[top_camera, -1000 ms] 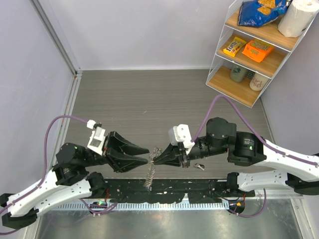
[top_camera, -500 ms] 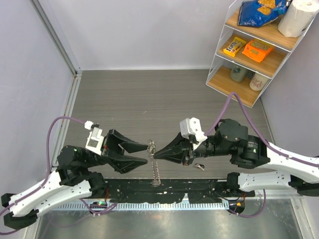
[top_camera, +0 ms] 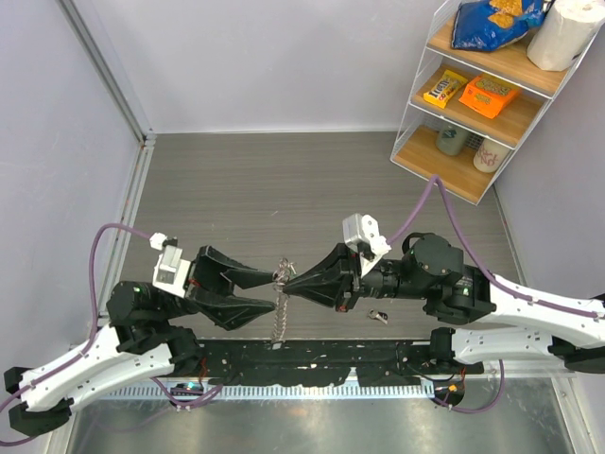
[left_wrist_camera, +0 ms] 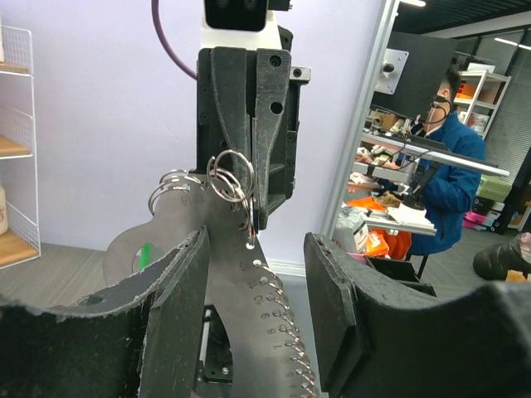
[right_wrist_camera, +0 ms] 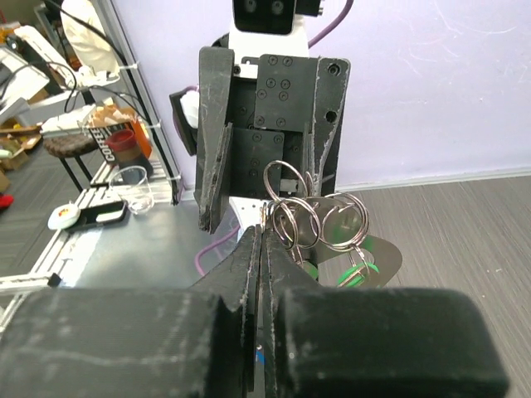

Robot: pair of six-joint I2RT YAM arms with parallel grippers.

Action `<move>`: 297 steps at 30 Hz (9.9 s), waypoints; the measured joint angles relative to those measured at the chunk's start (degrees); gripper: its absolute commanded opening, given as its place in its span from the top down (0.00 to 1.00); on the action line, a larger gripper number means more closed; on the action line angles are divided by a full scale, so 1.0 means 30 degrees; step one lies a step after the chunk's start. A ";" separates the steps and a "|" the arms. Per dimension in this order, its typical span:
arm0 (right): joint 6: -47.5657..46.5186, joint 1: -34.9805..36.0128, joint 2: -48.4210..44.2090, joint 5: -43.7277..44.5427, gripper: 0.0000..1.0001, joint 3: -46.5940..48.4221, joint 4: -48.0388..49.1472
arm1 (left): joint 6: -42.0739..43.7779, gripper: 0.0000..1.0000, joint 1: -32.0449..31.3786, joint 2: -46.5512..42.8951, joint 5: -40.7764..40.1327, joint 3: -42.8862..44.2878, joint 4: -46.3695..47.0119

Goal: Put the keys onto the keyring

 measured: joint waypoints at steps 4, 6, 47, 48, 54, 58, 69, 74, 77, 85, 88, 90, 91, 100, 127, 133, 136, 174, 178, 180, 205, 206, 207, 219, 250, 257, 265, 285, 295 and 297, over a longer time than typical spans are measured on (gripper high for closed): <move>0.0721 0.0000 -0.0175 0.0415 0.95 -0.0495 0.1188 | 0.0000 0.46 0.0007 0.0015 0.0000 -0.0087 0.0386; 0.1049 0.0000 -0.0342 0.0707 0.95 -0.0845 0.1880 | 0.0007 0.45 0.0007 0.0015 0.0000 -0.0095 0.0539; 0.2266 0.0051 0.0189 0.1588 0.95 -0.2069 0.5530 | 0.0007 0.74 0.0029 0.0321 -0.0627 -0.0408 0.2725; 0.2273 0.0051 0.0197 0.1566 0.95 -0.2069 0.5581 | 0.0000 0.75 0.0029 0.0328 -0.0634 -0.0408 0.2747; 0.2331 0.0051 0.0364 0.1370 0.94 -0.2062 0.5989 | 0.0000 0.77 0.0029 0.0357 -0.0641 -0.0408 0.3002; 0.2331 0.0051 0.0415 0.1246 0.95 -0.2069 0.6142 | 0.0000 0.79 0.0029 0.0357 -0.0663 -0.0408 0.3089; 0.2324 0.0051 0.0532 0.0969 0.95 -0.2069 0.6433 | 0.0000 0.84 0.0029 0.0474 -0.0670 -0.0408 0.3373; 0.2317 0.0051 0.0546 0.0882 0.95 -0.2069 0.6521 | -0.0007 0.87 0.0029 0.0546 -0.0707 -0.0408 0.3512; 0.2302 0.0051 0.0597 0.0809 0.95 -0.2069 0.6586 | -0.0036 1.00 0.0029 0.0568 -0.0721 -0.0401 0.3548; 0.2164 0.0051 0.0612 0.0656 0.95 -0.2062 0.6747 | -0.0058 1.00 0.0044 0.0699 -0.0627 -0.0313 0.3679; 0.2025 0.0051 0.0605 0.0568 0.95 -0.2069 0.6754 | 0.0051 1.00 0.0044 0.0736 -0.0590 -0.0240 0.3621; 0.1865 0.0051 0.0554 0.0466 0.95 -0.2062 0.6674 | 0.0131 1.00 0.0044 0.0736 -0.0576 -0.0219 0.3519; 0.1749 0.0051 0.0503 0.0415 0.94 -0.2069 0.6543 | 0.0211 1.00 0.0044 0.0736 -0.0568 -0.0219 0.3417; 0.1042 0.0044 -0.0182 0.0284 0.70 -0.2069 0.4670 | 0.1195 1.00 0.0022 0.0867 -0.0284 0.0022 0.1931; 0.1202 0.0124 -0.3366 0.9755 0.45 -0.0969 -0.5982 | 0.3053 1.00 0.0044 0.1610 -0.0284 0.0168 -0.4692; 0.3971 -0.0379 -0.3002 1.3136 0.46 -0.0597 -1.0790 | 0.3563 1.00 0.0044 0.0714 -0.1005 0.0175 -0.6171; 0.5785 -0.1268 -0.2441 1.3602 0.48 -0.1413 -1.2648 | 0.3723 1.00 0.0044 0.0372 -0.1268 0.0160 -0.6601; 2.0014 -0.4539 -0.0444 0.9202 0.59 -1.2029 -1.3019 | 0.4539 1.00 0.0044 -0.0940 -0.0765 -0.0495 -0.7373; 2.0626 -0.4539 -0.0444 0.9566 0.61 -1.2174 -1.2896 | 0.4539 1.00 0.0044 -0.1027 -0.0765 -0.0532 -0.7380; 2.0830 -0.4539 -0.0444 0.9719 0.61 -1.2247 -1.2896 | 0.4539 1.00 0.0044 -0.1115 -0.0765 -0.0561 -0.7380; 2.1376 -0.5005 0.0947 1.0615 0.75 -1.2335 -1.2276 | 0.4554 1.00 0.0044 -0.1253 -0.0772 -0.0561 -0.7446; 2.1376 -0.5013 0.0947 1.0615 0.75 -1.2378 -1.2254 | 0.4561 1.00 0.0044 -0.1253 -0.0772 -0.0561 -0.7461; 2.1383 -0.5049 0.0947 1.0615 0.78 -1.2437 -1.2211 | 0.4561 1.00 0.0044 -0.1253 -0.0772 -0.0568 -0.7490; 2.1471 -0.5260 0.0801 1.0681 0.95 -1.2772 -1.2036 | 0.4619 1.00 0.0044 -0.1290 -0.0787 -0.0568 -0.7686; 0.0976 -0.4962 -0.3781 -0.1501 0.95 -0.3220 -0.7541 | 0.3534 1.00 0.0044 -0.1129 -0.0772 -0.0189 -0.7854; -0.2499 -0.3665 -0.1632 -0.4182 0.95 0.1698 -0.8765 | 0.3388 1.00 0.0044 -0.0838 -0.0758 -0.0007 -0.7839; -0.5588 -0.1486 0.1239 -0.3934 0.95 0.4510 -1.1540 | 0.3082 1.00 0.0044 -0.0561 -0.0175 0.0015 -0.7796; -0.6856 -0.0816 0.2805 -0.5056 0.95 0.5049 -1.2786 | 0.3468 1.00 0.0044 -0.1005 0.2455 0.0066 -0.6994; -0.5632 -0.0787 0.3526 -0.5617 0.95 0.5064 -1.1533 | 0.3934 1.00 0.0044 -0.1035 0.2688 0.0066 -0.6776; -0.5297 -0.0787 0.3526 -0.5450 0.95 0.5129 -1.1213 | 0.4036 1.00 0.0044 -0.1122 0.2739 0.0066 -0.6776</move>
